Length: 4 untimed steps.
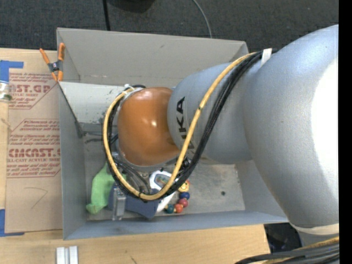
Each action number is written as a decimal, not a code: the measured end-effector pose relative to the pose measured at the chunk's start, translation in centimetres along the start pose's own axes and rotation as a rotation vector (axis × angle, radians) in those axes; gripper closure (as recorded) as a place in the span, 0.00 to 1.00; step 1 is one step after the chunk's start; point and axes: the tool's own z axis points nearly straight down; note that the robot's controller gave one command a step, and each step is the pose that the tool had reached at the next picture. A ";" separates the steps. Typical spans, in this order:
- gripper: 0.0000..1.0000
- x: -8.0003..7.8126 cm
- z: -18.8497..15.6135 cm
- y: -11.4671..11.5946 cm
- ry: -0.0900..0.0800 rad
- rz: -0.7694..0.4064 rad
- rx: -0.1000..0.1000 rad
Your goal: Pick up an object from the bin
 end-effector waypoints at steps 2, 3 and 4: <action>0.00 -1.0 3.7 1.1 -0.008 -0.085 -0.002; 1.00 -1.8 7.2 1.4 -0.008 -0.310 -0.002; 1.00 -1.8 7.2 1.4 -0.008 -0.310 -0.002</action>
Offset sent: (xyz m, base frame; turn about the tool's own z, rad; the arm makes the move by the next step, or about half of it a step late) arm 0.0137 0.0215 -0.0761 -0.1615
